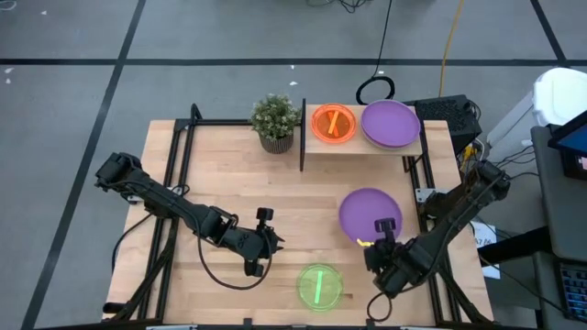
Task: Place and stack plates onto a shelf
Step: Stack the purple plate on top of the purple plate on the shelf
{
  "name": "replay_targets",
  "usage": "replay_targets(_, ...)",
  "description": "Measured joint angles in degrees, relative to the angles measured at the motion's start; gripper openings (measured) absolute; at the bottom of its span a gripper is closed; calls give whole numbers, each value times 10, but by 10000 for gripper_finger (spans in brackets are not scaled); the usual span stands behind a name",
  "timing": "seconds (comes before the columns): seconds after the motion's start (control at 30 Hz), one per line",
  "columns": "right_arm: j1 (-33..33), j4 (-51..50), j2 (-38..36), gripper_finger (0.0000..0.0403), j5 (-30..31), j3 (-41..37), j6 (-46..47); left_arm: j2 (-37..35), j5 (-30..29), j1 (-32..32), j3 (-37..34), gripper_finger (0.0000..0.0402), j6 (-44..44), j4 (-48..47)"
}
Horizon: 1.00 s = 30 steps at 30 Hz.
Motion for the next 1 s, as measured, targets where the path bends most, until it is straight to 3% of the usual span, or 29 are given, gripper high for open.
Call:
replay_targets(0.2, -40, -23, -14, 0, 22, 21, -64, 0, 0, 0, 0, 90, 3, 0)
replay_targets(0.47, -115, -23, -91, 0, 54, 22, -145, 0, 0, 0, 0, 90, -3, 0)
replay_targets(1.0, -333, 6, -172, 0, 48, 22, -387, 0, 0, 0, 0, 90, -13, 1)
